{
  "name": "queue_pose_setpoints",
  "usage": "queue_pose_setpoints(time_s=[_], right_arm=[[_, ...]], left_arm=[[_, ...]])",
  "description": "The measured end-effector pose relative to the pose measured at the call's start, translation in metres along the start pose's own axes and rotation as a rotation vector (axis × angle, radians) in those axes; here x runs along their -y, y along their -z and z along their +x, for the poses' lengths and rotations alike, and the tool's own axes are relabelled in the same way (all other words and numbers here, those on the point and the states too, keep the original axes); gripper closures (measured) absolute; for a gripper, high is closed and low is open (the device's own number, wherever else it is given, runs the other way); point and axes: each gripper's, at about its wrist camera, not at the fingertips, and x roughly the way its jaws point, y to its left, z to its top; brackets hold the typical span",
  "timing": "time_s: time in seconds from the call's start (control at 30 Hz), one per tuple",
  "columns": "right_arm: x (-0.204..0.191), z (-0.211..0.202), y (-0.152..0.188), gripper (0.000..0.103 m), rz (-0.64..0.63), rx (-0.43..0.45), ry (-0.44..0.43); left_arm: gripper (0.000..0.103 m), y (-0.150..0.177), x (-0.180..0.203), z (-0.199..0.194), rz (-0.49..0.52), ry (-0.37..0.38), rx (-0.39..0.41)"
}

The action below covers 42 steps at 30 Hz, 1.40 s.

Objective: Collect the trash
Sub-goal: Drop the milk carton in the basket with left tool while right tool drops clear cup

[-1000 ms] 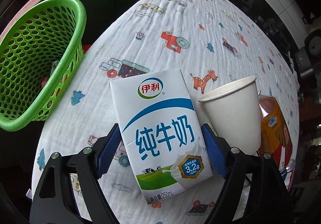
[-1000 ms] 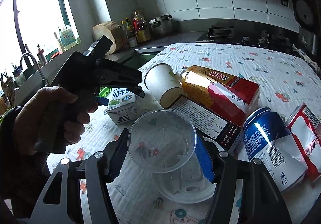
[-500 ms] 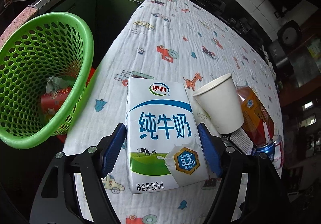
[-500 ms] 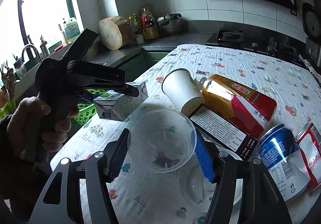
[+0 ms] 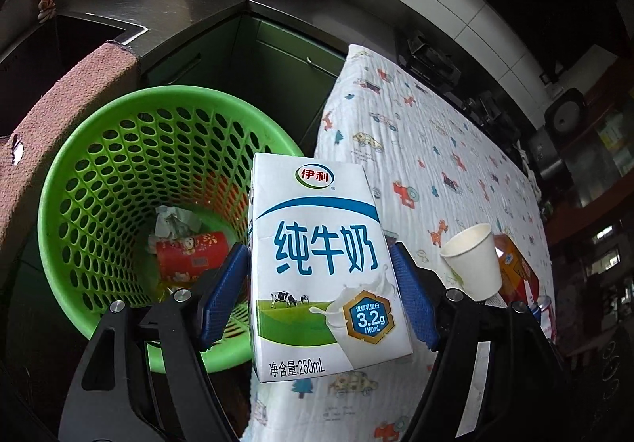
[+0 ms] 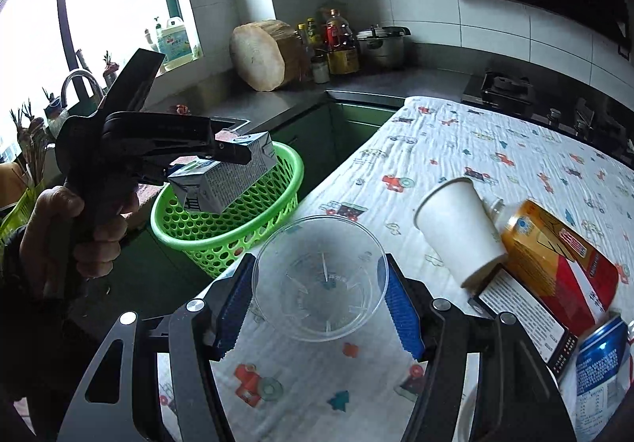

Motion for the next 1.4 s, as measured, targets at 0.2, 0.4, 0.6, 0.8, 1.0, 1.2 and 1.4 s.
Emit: queue_pose_setpoints(time_s=[0.2, 0.4, 0.6, 0.8, 1.0, 1.2, 1.4], right_arm=[[-0.026, 0.035, -0.023, 0.042, -0.024, -0.027, -0.034], [-0.047, 0.071, -0.043, 0.042, -0.045, -0.054, -0.058], [-0.061, 0.100, -0.059, 0.042, -0.065, -0.071, -0.069], [-0.070, 0.127, -0.070, 0.042, -0.074, -0.095, -0.080], [-0.086, 0.161, -0.077, 0.042, -0.080, -0.132, -0.097], [-0.100, 0.186, -0.079, 0.041, -0.071, -0.155, -0.123], [-0.104, 0.183, -0.082, 0.019, -0.056, -0.132, -0.141]], left_arm=[[0.031, -0.020, -0.056, 0.016, -0.022, -0.095, -0.014], [0.030, -0.023, -0.099, 0.038, -0.063, -0.138, -0.057], [0.029, -0.021, -0.119, 0.045, -0.081, -0.121, -0.071], [0.027, -0.021, -0.130, 0.027, -0.083, -0.109, -0.026], [0.022, -0.021, -0.143, 0.000, -0.104, -0.098, 0.042], [0.019, -0.022, -0.149, -0.020, -0.103, -0.117, 0.089], [0.016, -0.022, -0.149, -0.025, -0.106, -0.128, 0.100]])
